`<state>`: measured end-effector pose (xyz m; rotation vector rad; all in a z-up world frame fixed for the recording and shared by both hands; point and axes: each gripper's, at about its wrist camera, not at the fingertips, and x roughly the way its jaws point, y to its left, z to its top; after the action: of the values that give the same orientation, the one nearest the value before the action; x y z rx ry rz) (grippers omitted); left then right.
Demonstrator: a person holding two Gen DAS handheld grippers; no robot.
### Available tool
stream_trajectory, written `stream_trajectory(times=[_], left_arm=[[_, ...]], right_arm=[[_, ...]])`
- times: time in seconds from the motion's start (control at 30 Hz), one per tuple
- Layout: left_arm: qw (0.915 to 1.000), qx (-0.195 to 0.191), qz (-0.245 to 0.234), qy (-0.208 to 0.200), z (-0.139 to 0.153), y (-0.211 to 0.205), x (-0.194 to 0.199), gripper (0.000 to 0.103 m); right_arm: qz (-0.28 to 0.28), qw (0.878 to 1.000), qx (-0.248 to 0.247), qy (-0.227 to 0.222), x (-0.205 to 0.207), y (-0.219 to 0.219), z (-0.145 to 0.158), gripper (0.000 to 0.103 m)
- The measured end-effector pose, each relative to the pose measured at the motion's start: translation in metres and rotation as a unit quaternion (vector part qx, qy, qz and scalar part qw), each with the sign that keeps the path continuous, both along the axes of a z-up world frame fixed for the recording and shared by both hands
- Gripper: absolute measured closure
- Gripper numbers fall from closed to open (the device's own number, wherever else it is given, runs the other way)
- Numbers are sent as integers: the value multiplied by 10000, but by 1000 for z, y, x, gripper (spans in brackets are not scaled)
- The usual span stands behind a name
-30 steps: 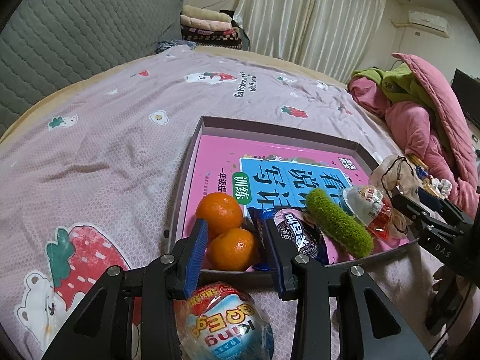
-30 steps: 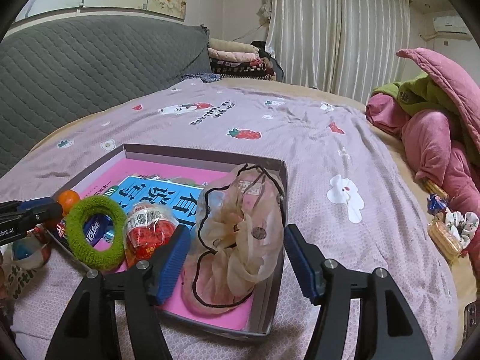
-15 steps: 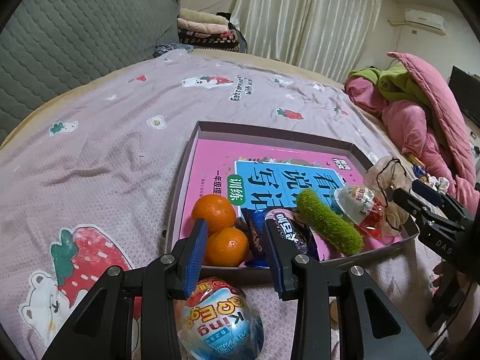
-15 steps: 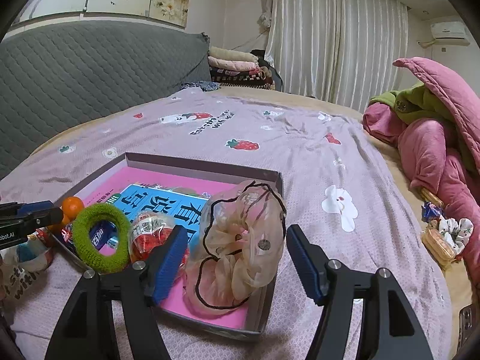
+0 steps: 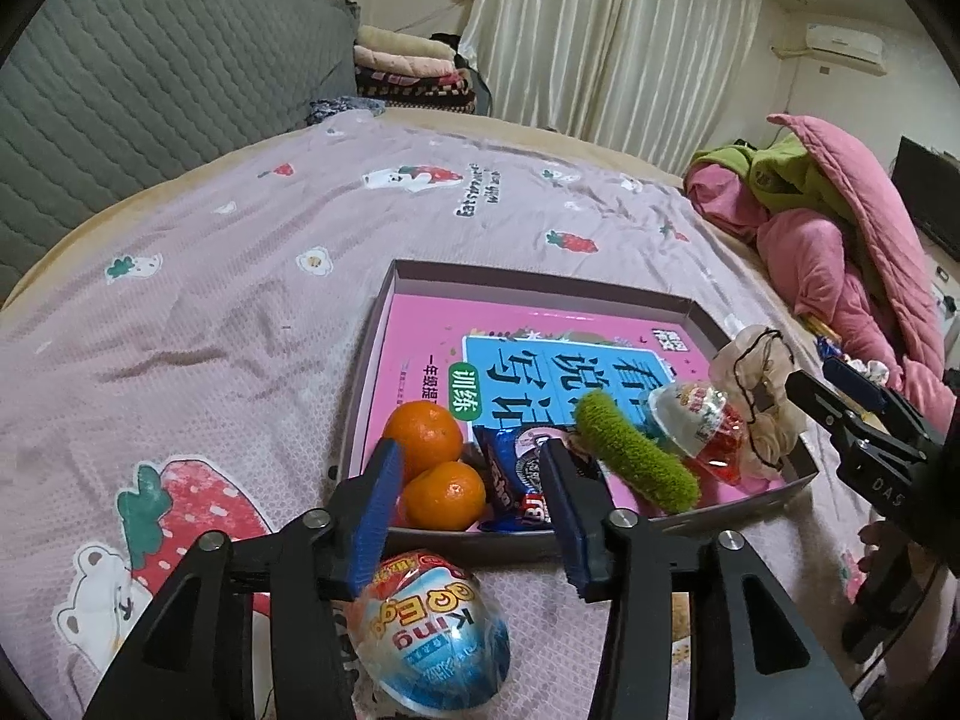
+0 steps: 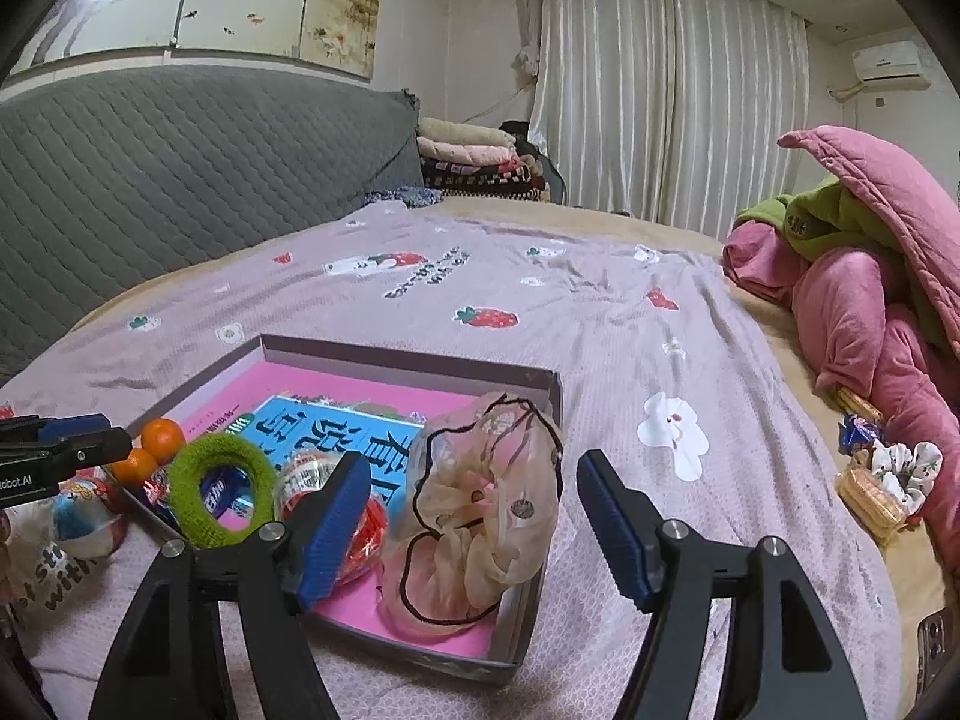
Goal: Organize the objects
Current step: 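Lower the scrunchie into the box and open right tool while left tool releases the orange, then withdraw both open tools back from the grey box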
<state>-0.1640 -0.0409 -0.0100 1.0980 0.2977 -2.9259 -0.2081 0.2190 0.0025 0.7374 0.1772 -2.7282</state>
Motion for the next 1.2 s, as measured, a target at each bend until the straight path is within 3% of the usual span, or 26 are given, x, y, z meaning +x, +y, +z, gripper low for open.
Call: stream_trajectory(times=[0.33,0.67,0.9,1.2], left_arm=[[9997,-23,39,219,22,-7,19,46],[9994,-133,59,323,33,-17,46,42],[9993,-156,38,337,37,-16,61,34],[9989,-321,86,328,37,-15,77,32]], right_arm=[[179,9990,-123,385,22,-1,16,31],[395,9968,-162,672,48,-12,25,24],[591,9961,-166,631,65,-23,21,24],[744,9959,-48,509,87,-38,9,24]])
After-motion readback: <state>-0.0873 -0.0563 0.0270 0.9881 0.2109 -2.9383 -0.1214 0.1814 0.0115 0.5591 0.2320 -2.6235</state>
